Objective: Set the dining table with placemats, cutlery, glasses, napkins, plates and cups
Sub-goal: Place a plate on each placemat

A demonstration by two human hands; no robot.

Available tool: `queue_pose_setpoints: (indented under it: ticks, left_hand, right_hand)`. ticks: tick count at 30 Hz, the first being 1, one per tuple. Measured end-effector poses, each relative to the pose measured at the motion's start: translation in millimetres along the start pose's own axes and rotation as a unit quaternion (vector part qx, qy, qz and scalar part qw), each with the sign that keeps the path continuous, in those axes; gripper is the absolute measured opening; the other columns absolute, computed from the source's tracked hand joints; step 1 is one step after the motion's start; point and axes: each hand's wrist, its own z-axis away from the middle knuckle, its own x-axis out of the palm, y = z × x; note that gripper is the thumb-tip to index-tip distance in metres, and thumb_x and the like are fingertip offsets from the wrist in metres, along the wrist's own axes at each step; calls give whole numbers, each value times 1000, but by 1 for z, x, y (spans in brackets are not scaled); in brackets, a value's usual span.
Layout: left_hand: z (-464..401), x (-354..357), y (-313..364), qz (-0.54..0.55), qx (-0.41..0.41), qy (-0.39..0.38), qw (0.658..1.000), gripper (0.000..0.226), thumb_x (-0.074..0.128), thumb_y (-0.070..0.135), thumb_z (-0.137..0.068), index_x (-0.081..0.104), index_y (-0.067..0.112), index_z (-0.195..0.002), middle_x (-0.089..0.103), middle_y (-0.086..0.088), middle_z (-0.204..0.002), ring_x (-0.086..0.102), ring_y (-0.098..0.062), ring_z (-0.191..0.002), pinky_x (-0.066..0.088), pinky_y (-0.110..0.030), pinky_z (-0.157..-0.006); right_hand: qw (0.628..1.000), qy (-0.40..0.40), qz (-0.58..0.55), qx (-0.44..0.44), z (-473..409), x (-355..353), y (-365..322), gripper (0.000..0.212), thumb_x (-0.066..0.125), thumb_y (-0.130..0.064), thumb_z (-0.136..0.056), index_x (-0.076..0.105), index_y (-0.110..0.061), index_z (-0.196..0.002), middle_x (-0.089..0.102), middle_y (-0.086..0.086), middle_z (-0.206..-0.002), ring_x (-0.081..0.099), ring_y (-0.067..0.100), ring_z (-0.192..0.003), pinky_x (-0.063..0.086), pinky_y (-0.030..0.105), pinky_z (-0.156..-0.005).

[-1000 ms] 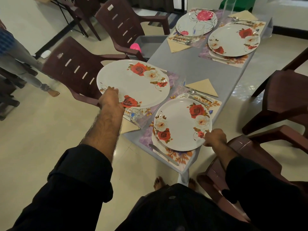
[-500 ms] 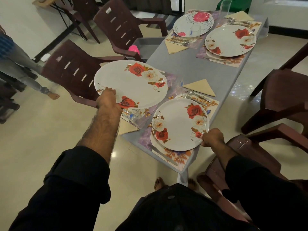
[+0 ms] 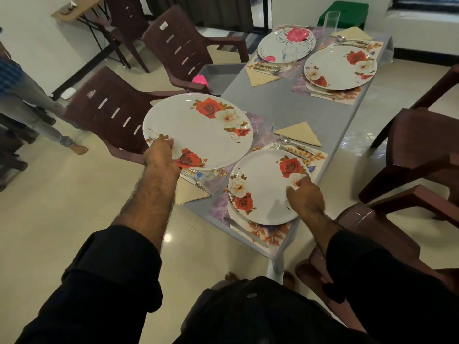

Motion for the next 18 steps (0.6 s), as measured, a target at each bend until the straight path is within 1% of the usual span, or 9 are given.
queue_pose_setpoints:
  ticks: [3, 5, 6, 9, 12, 13, 15, 17, 18]
  left_hand:
    - [-6, -11, 1, 9, 4, -13, 1000, 27, 78, 11, -89, 70, 12, -115, 79, -11, -111, 79, -34, -95, 67, -55, -80]
    - [-14, -19, 5, 25, 8, -18, 999, 22, 76, 5, -90, 72, 9, -111, 80, -13, -107, 80, -35, -93, 67, -54, -80]
    - [-22, -24, 6, 29, 7, -23, 999, 24, 75, 3, -90, 72, 8, -113, 81, -14, -106, 80, -36, -92, 67, -54, -80]
    - [-48, -46, 14, 45, 0, -44, 998, 26, 74, 2, -90, 73, 6, -115, 81, -15, -106, 81, -36, -91, 66, -53, -81]
    - [-80, -73, 30, 57, -15, -81, 995, 26, 72, 4, -91, 73, 5, -117, 81, -18, -108, 80, -39, -95, 63, -60, -90]
    - [-88, -82, 37, 58, -17, -98, 993, 23, 71, 5, -93, 73, 6, -116, 81, -18, -107, 79, -40, -97, 62, -62, -92]
    - [-105, -98, 52, 58, -18, -124, 990, 18, 68, 7, -98, 73, 5, -116, 81, -18, -107, 79, -39, -98, 62, -61, -91]
    - [-116, -110, 66, 58, -32, -160, 985, 21, 68, 13, -102, 72, 5, -120, 81, -18, -109, 79, -39, -98, 65, -55, -82]
    - [-120, -113, 73, 43, -40, -178, 982, 24, 69, 19, -102, 72, 7, -123, 81, -17, -110, 79, -38, -98, 65, -52, -78]
  right_hand:
    - [994, -41, -73, -77, 5, 13, -43, 33, 69, -46, -97, 69, -14, -106, 68, 1, -99, 62, 22, -93, 45, 30, -80]
    - [981, -74, -151, -91, 5, 23, -78, 42, 65, -55, -98, 70, -14, -87, 67, 0, -80, 61, 21, -77, 45, 31, -71]
    - [969, -92, -219, -66, 6, 27, -96, 49, 62, -58, -99, 70, -13, -82, 64, 2, -71, 59, 23, -67, 45, 31, -62]
    - [895, -158, -415, 28, 12, 33, -150, 61, 52, -66, -101, 73, -8, -96, 61, 6, -68, 47, 16, -51, 33, 27, -48]
    - [847, -220, -484, 13, 18, 46, -205, 72, 59, -80, -85, 68, -10, -102, 64, 8, -70, 45, 14, -48, 28, 26, -48]
    - [844, -229, -485, 0, 21, 53, -222, 68, 65, -77, -83, 67, -11, -103, 59, 8, -69, 45, 15, -48, 27, 24, -47]
    - [857, -231, -459, -29, 28, 68, -255, 44, 77, -54, -89, 67, -13, -99, 49, 8, -69, 41, 18, -49, 27, 23, -45]
    - [866, -223, -444, -55, 36, 74, -284, 19, 80, -28, -89, 68, -14, -94, 50, 9, -71, 37, 19, -52, 25, 23, -45]
    - [868, -206, -449, -53, 37, 73, -295, 15, 78, -21, -90, 69, -12, -97, 53, 10, -73, 38, 18, -51, 25, 22, -43]
